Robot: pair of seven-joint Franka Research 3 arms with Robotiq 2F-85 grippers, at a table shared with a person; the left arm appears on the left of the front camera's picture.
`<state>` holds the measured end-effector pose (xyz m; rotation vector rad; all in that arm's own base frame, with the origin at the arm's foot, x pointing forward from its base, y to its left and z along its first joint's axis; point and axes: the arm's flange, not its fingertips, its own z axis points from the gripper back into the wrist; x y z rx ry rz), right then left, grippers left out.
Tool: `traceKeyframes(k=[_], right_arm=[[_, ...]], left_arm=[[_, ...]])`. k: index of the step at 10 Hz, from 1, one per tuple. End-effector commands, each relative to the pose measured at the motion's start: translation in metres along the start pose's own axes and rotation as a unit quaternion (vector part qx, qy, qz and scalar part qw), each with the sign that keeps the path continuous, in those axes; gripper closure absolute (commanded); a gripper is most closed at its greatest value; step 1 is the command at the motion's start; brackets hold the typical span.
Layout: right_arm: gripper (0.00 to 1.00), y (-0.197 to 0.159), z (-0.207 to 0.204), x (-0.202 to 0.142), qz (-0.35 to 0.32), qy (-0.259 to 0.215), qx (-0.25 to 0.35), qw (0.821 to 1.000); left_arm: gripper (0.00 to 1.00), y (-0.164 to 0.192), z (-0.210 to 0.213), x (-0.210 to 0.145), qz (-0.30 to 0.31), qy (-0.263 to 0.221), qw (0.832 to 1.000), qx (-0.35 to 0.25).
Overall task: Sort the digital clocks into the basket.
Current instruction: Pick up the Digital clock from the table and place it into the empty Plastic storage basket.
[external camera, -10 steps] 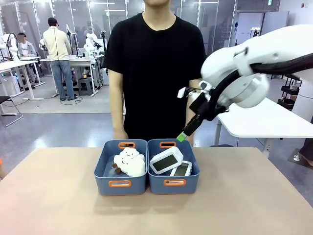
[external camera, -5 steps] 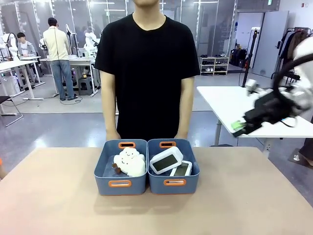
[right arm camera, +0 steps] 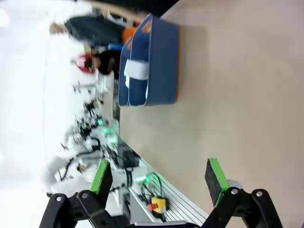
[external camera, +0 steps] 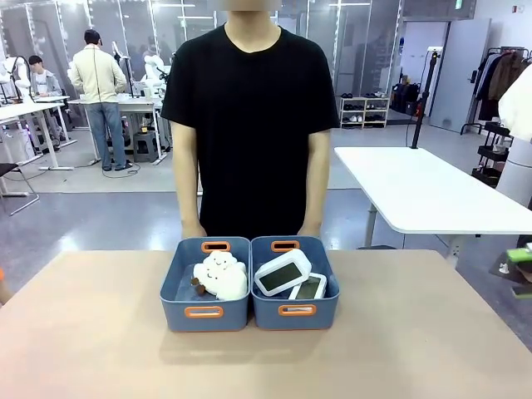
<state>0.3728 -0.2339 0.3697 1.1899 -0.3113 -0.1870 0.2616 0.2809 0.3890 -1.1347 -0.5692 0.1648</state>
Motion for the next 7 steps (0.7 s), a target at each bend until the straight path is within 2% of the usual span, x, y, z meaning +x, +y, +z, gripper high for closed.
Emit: traceKeyframes(k=[1, 2, 3, 7], right_arm=[[0.00, -0.008, -0.005, -0.012, -0.027, -0.044, 0.035, 0.998], [0.00, -0.012, -0.008, -0.008, -0.008, -0.049, 0.029, 0.998], [0.00, -0.016, 0.009, -0.012, -0.024, -0.026, 0.013, 0.999], [0.00, -0.016, 0.009, -0.012, -0.024, -0.026, 0.013, 0.999]], left_arm=[[0.00, -0.002, 0.002, -0.002, -0.003, 0.004, 1.000, -0.004], [0.00, -0.002, 0.002, -0.002, -0.003, 0.004, 1.000, -0.004], [0.00, -0.002, 0.002, -0.002, -0.003, 0.004, 1.000, -0.004], [0.00, -0.002, 0.002, -0.002, -0.003, 0.004, 1.000, -0.004]])
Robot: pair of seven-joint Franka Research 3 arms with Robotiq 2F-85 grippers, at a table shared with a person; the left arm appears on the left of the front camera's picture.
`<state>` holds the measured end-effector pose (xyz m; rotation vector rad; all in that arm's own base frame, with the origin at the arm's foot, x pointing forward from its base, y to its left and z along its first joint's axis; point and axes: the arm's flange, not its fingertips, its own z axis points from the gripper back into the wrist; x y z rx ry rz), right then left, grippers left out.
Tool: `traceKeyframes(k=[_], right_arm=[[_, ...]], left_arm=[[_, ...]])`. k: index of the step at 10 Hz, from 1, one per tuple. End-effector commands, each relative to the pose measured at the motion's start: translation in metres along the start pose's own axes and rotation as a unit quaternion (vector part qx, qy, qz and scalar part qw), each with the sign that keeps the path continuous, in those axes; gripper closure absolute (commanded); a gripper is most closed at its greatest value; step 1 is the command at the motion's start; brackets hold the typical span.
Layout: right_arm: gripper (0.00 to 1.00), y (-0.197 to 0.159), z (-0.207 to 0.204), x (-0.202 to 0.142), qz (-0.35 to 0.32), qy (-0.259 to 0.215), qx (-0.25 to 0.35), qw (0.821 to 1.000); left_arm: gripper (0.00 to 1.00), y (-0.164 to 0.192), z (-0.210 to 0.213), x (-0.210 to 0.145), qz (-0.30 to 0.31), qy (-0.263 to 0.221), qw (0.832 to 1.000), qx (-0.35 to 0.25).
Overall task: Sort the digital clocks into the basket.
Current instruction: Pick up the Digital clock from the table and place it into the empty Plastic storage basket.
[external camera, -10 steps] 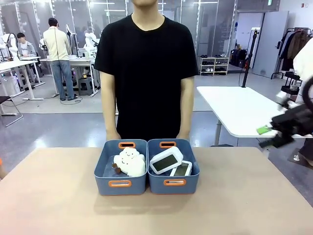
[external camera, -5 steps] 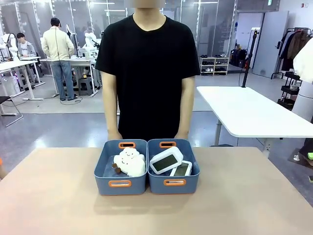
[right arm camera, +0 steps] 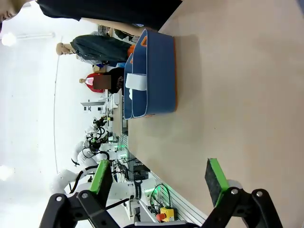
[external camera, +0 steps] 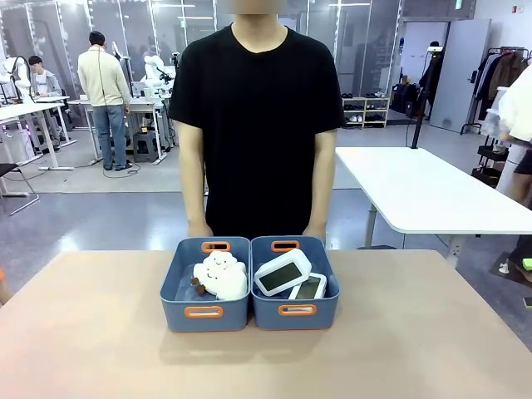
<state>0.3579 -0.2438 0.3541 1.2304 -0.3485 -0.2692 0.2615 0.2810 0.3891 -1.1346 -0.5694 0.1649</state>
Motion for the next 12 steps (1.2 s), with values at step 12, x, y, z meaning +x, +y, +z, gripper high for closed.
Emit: traceKeyframes(k=[12], right_arm=[[0.00, 0.0023, 0.0006, 0.0009, 0.002, 0.009, -0.006, 1.000]], left_arm=[[0.00, -0.0024, 0.0019, -0.0024, -0.003, 0.004, 1.000, -0.004]])
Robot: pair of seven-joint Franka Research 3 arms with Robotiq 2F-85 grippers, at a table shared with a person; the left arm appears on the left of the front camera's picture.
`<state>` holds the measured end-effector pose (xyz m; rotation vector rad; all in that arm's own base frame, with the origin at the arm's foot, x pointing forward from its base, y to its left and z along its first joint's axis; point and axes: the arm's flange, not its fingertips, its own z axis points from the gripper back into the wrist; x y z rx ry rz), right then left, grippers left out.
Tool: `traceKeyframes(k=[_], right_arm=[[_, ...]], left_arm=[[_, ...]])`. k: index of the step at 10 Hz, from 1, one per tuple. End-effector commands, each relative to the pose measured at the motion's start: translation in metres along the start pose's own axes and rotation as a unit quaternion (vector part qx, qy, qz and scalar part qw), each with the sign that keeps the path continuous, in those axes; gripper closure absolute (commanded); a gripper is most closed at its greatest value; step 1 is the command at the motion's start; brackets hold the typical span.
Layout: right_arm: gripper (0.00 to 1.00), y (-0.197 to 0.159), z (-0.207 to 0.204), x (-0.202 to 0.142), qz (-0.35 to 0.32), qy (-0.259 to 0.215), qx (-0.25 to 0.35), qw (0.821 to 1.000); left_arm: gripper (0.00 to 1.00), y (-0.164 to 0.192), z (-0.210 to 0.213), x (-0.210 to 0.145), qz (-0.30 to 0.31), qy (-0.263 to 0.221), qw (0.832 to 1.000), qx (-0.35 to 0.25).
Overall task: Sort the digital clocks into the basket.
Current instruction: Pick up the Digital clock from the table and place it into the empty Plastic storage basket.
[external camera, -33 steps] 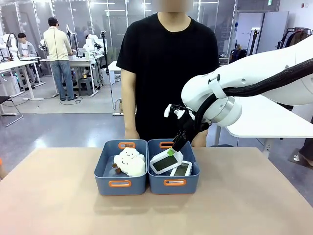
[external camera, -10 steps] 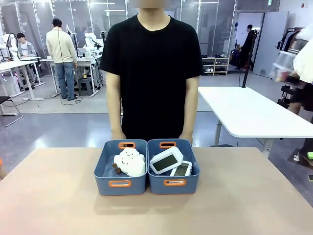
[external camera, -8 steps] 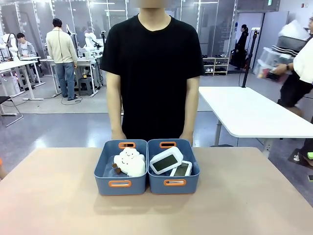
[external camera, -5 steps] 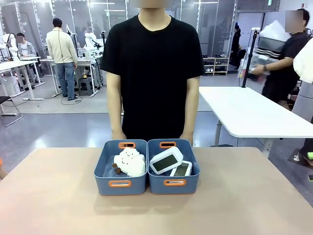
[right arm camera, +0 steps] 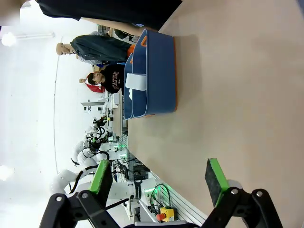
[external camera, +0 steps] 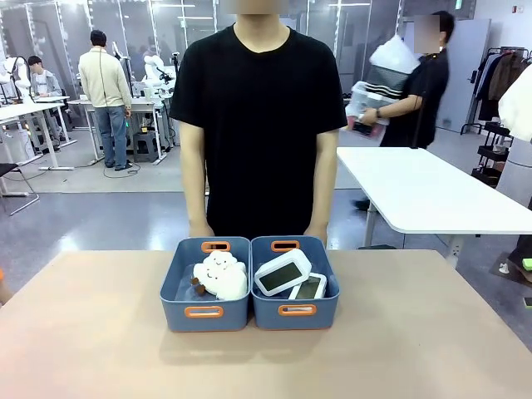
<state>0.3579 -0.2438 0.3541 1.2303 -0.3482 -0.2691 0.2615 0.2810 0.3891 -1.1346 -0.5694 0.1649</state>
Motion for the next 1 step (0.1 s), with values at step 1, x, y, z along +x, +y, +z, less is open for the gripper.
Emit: traceKeyframes(k=[1], right_arm=[[0.00, 0.0023, 0.0006, 0.0009, 0.002, 0.009, -0.006, 1.000]], left_arm=[[0.00, -0.0024, 0.0019, -0.0024, -0.003, 0.004, 1.000, -0.004]])
